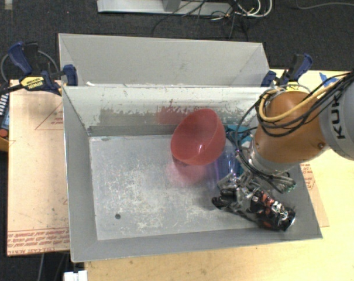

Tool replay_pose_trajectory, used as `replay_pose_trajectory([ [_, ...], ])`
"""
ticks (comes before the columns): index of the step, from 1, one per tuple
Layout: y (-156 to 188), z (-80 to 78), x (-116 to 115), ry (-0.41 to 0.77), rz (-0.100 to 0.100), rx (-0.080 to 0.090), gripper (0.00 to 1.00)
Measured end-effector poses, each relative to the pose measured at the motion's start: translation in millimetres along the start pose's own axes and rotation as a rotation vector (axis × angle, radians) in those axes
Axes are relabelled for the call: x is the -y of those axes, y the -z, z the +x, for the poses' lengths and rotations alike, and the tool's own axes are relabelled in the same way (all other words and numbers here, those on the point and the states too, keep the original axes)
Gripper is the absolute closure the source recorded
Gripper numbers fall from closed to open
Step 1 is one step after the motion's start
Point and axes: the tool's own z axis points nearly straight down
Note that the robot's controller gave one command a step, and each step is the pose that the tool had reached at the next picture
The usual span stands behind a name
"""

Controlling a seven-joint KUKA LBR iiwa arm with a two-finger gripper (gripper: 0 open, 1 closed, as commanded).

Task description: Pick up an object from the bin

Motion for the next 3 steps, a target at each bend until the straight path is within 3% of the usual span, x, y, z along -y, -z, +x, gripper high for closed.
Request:
replay_pose_trajectory([
  [3,42.3,-0.1,-1.0,-0.003,-0.002,0.0,1.0],
])
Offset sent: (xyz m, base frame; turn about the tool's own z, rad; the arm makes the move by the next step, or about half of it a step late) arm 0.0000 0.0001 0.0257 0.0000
